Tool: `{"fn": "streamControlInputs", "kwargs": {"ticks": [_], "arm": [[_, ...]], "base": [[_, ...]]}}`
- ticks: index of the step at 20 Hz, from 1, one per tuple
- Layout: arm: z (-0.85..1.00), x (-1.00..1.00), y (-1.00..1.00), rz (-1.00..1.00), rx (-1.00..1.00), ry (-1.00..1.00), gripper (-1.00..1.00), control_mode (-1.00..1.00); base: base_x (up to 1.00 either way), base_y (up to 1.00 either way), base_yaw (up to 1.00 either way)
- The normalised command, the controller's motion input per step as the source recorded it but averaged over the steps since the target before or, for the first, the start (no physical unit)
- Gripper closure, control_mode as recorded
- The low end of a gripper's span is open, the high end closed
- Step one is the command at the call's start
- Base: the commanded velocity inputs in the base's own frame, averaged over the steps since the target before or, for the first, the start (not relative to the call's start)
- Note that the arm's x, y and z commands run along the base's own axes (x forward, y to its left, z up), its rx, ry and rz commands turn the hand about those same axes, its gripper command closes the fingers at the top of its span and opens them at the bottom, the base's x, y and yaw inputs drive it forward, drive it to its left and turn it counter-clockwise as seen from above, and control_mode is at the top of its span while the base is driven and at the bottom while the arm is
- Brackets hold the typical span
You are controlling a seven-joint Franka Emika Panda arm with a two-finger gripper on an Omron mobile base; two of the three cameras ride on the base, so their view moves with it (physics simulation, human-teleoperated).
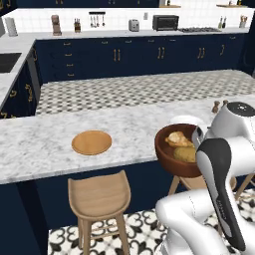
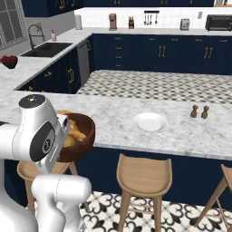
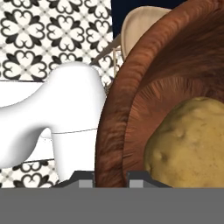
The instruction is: Pick the chicken drumstick and potato from their plates and place them in the bowl. Then put the bowl in the fridge.
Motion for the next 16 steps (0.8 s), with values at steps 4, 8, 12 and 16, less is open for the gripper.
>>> {"fn": "streamControlInputs", "kwargs": {"ticks": [4, 8, 12, 16], "arm": [[0.00, 0.00, 0.00, 0.00, 0.00, 0.00, 1.00, 1.00], [0.00, 0.00, 0.00, 0.00, 0.00, 0.00, 1.00, 1.00], [0.00, 0.00, 0.00, 0.00, 0.00, 0.00, 1.00, 1.00], [0.00, 0.00, 0.00, 0.00, 0.00, 0.00, 1.00, 1.00]], "base": [[-0.94, -0.11, -0.06], [-0.13, -0.02, -0.64], [0.00, 0.00, -0.79], [0.01, 0.00, -0.79]]}}
